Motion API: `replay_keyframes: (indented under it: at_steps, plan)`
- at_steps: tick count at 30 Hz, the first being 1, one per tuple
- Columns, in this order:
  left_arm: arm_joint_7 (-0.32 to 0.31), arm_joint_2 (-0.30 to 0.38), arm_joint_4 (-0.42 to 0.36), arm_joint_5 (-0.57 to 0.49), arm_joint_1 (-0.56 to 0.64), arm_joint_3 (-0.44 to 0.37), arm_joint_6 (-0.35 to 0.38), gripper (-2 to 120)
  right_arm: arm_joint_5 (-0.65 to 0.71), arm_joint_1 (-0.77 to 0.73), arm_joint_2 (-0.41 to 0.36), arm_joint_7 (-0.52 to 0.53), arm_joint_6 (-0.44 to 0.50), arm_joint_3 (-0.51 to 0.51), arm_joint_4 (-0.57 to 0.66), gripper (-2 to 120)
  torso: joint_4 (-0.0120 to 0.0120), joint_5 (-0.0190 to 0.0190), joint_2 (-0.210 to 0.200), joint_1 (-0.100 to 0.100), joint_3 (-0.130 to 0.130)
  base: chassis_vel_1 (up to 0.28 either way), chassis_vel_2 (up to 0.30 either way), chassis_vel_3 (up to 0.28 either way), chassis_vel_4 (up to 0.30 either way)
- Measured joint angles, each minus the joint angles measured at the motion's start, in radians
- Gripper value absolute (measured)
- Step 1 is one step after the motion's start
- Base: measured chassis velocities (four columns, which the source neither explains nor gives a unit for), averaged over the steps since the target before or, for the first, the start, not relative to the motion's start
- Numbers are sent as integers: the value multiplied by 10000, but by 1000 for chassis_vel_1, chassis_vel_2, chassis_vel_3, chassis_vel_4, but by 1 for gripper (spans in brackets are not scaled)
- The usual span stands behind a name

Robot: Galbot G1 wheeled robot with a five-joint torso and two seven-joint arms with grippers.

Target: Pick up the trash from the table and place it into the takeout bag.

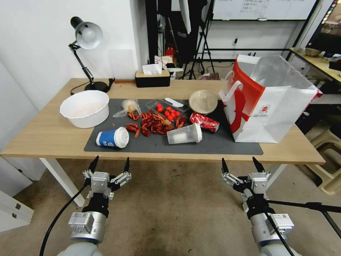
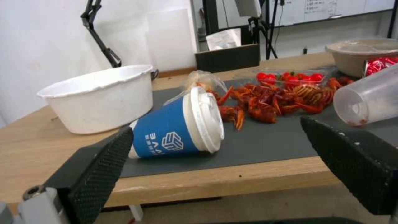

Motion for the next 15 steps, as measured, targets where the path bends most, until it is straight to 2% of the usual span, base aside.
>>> replay_keyframes:
  at_steps: [15]
  plan:
    - [0,0,0,0,0,0,0,100,0,0,0,0,0,0,0,100,0,0,0,0,0,0,0,0,0]
